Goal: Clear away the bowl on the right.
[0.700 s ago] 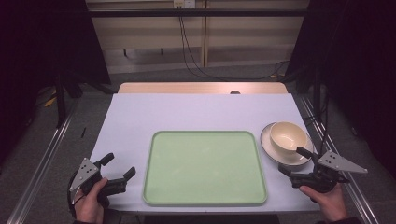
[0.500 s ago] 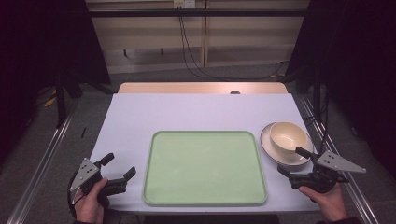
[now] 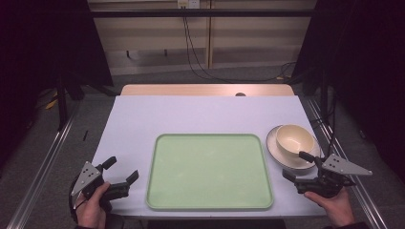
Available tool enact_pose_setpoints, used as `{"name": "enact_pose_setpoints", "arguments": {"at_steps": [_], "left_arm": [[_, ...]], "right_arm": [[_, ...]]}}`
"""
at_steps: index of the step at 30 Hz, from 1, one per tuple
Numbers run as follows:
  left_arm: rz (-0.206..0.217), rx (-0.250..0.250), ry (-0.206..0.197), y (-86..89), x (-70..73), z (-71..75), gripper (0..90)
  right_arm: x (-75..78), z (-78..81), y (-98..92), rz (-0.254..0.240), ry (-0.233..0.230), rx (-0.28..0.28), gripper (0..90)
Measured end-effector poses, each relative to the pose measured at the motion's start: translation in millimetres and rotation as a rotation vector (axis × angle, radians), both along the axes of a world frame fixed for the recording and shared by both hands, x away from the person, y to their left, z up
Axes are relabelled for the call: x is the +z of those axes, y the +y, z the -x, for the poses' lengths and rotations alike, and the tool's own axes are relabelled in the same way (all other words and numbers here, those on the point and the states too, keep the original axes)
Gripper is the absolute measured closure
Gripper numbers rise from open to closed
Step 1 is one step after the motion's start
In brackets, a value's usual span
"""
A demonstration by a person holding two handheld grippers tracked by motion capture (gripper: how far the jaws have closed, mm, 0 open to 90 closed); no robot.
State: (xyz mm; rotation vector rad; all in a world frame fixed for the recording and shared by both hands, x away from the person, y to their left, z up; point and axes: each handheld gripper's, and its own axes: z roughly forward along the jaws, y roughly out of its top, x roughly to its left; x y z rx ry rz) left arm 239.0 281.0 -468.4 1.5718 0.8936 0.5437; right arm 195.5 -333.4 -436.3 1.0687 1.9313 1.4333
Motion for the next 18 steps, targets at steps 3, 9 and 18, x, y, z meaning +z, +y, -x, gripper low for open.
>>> {"name": "enact_pose_setpoints", "arguments": {"at_steps": [3, 9, 18], "left_arm": [[-0.016, 0.000, -0.001, 1.2, 0.2, 0.0, 0.1], [-0.011, -0.008, 0.001, 0.6, 0.2, 0.1, 0.1], [-0.017, -0.001, -0.002, 1.0, 0.2, -0.5, 0.1]], "right_arm": [[1.2, -0.3, -1.9, 0.010, 0.000, 0.001, 9.0], [4.8, -1.5, -10.7, 0.019, -0.010, -0.029, 8.9], [10.9, -4.7, -17.7, 0.003, 0.025, -0.065, 9.4]]}}
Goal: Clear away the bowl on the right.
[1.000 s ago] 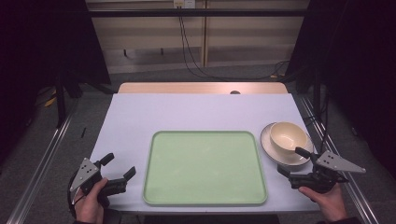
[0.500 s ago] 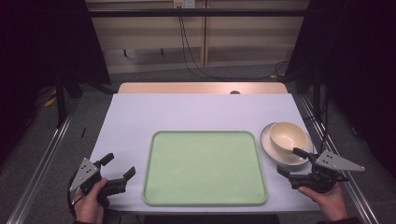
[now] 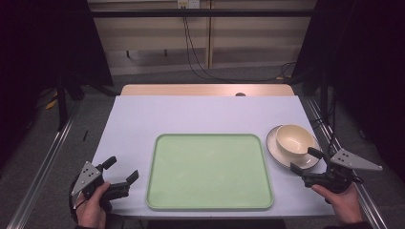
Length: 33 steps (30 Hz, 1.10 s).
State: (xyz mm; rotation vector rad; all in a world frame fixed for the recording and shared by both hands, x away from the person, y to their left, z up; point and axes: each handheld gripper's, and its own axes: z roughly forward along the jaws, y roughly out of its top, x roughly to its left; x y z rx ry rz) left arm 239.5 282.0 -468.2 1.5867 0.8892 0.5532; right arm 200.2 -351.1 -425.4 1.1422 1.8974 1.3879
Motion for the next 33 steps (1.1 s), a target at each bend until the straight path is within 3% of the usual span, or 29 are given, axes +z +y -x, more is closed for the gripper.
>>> {"name": "enact_pose_setpoints", "arguments": {"at_steps": [6, 11, 16, 25, 29, 33], "left_arm": [[0.000, -0.002, -0.001, 0.1, 0.0, 0.1, 0.1], [-0.001, 0.000, -0.002, 0.1, 0.0, -0.2, 0.1], [0.000, 0.001, 0.000, -0.1, 0.0, 0.0, 0.1], [0.000, 0.003, 0.001, -0.1, -0.3, -0.5, 0.1], [0.000, 0.004, 0.001, 0.0, -0.3, -0.6, 0.1], [0.000, 0.004, 0.001, -0.1, -0.3, -0.6, 0.1]], "right_arm": [[4.1, -4.3, -5.8, 0.015, 0.004, -0.010, 11.1], [6.4, -7.9, -11.9, 0.020, -0.002, -0.037, 5.8], [5.5, -13.3, -21.2, 0.003, 0.029, -0.056, 4.5], [10.0, -28.2, -36.0, -0.020, 0.061, -0.078, 13.2], [10.5, -35.2, -37.4, -0.031, 0.082, -0.065, 12.4], [9.5, -40.7, -39.8, 0.008, 0.083, -0.065, 12.7]]}}
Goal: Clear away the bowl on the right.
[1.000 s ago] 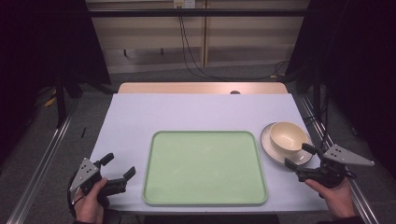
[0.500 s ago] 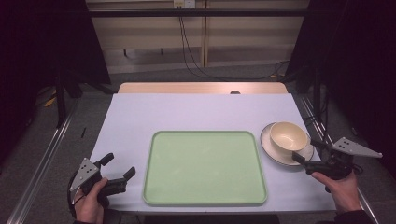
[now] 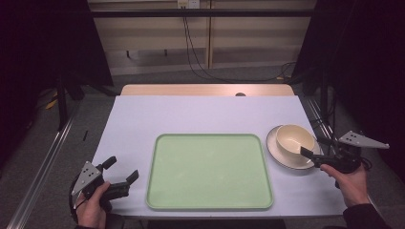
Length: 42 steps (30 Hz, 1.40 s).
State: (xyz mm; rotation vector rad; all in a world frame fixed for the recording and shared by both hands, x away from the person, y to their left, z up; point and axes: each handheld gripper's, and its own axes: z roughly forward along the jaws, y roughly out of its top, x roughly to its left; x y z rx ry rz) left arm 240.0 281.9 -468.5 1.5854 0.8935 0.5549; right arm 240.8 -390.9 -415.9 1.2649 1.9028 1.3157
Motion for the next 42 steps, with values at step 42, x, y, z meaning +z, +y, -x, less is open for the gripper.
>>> {"name": "enact_pose_setpoints", "arguments": {"at_steps": [42], "left_arm": [[0.002, -0.003, 0.002, -0.8, -0.3, -0.5, 0.1]], "right_arm": [[-12.9, -80.5, -27.3, 0.146, 0.350, -0.063, 38.0]]}}
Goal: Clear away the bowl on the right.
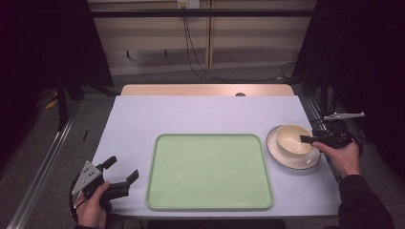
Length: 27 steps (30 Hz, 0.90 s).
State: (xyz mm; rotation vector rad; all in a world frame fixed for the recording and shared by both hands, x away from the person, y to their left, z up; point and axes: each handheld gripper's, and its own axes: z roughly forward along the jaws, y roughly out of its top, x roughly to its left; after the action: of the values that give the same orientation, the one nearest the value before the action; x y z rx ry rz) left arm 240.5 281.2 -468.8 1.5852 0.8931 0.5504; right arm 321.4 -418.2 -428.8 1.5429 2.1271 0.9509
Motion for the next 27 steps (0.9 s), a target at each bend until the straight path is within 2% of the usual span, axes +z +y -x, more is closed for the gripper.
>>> {"name": "enact_pose_setpoints", "arguments": {"at_steps": [5, 6, 11, 18, 21, 22, 27], "left_arm": [[0.004, 0.001, 0.000, -0.5, 0.0, 0.0, 0.1], [-0.006, -0.002, 0.000, 0.4, 0.1, 0.0, 0.1], [-0.002, -0.002, 0.000, 0.5, 0.0, 0.0, 0.1], [0.000, -0.008, -0.001, 0.7, 0.0, 0.1, 0.1], [-0.001, -0.008, 0.000, 0.6, 0.1, 0.3, 0.1], [-0.003, -0.008, 0.000, 0.7, 0.0, 0.4, 0.1], [0.001, -0.005, -0.001, 0.8, 0.0, 0.5, 0.1]], "right_arm": [[-4.6, -3.4, 0.0, 0.004, 0.050, 0.001, 43.6], [-5.8, -5.1, 1.1, 0.001, 0.072, 0.005, 44.3], [-7.5, -11.6, 4.9, 0.018, 0.092, 0.012, 50.5], [-12.3, -12.7, 3.1, 0.018, 0.155, 0.022, 63.8], [-14.0, -13.8, 2.4, 0.023, 0.167, 0.025, 65.3], [-14.7, -14.5, 2.4, 0.008, 0.175, 0.032, 66.0], [-15.3, -17.5, 5.4, 0.021, 0.198, 0.024, 71.4]]}}
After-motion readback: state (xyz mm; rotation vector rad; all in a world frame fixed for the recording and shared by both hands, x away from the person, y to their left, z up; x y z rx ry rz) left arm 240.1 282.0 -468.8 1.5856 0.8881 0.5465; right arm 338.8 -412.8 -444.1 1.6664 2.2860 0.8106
